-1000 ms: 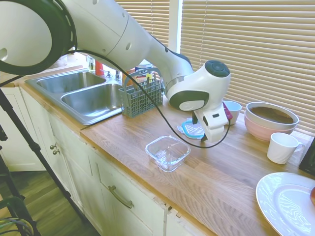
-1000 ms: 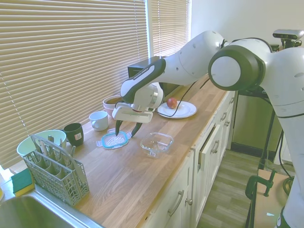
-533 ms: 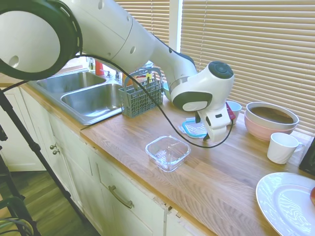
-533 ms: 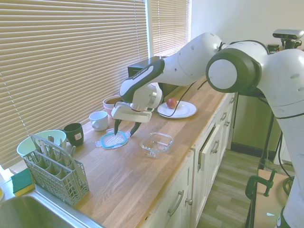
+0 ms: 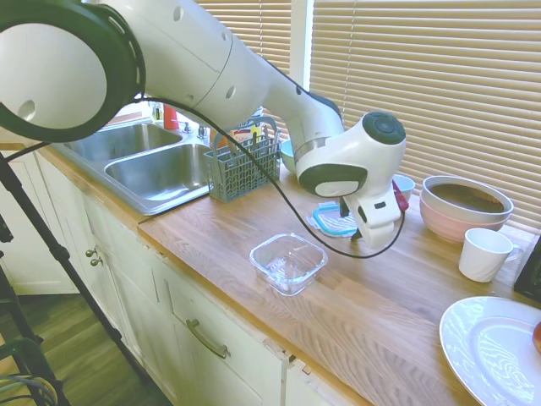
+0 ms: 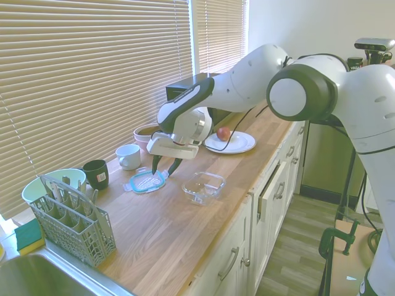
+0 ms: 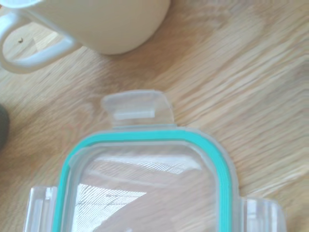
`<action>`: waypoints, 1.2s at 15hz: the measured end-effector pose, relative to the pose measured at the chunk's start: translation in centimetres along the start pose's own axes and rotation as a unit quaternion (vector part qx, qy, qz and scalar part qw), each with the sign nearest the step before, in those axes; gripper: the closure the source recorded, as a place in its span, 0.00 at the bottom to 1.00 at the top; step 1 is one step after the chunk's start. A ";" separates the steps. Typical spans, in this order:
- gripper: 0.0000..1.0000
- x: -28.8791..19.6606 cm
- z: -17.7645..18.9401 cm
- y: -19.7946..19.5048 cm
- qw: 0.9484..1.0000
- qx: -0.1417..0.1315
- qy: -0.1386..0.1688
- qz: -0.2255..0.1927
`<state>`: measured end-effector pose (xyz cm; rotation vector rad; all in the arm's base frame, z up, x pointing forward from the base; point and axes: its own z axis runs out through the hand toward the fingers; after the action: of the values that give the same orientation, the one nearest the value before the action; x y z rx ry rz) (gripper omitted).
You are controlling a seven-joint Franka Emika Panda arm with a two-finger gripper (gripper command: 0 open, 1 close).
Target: Cover the lid of the food container
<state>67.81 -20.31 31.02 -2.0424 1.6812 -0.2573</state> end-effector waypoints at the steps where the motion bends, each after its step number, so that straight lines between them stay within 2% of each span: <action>1: 1.00 0.1 0.0 0.1 1.000 0.002 0.001 -0.001; 18: 1.00 -0.1 0.2 0.4 1.000 0.015 0.012 -0.012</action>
<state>67.50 -20.18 30.62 -2.0472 1.6575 -0.3158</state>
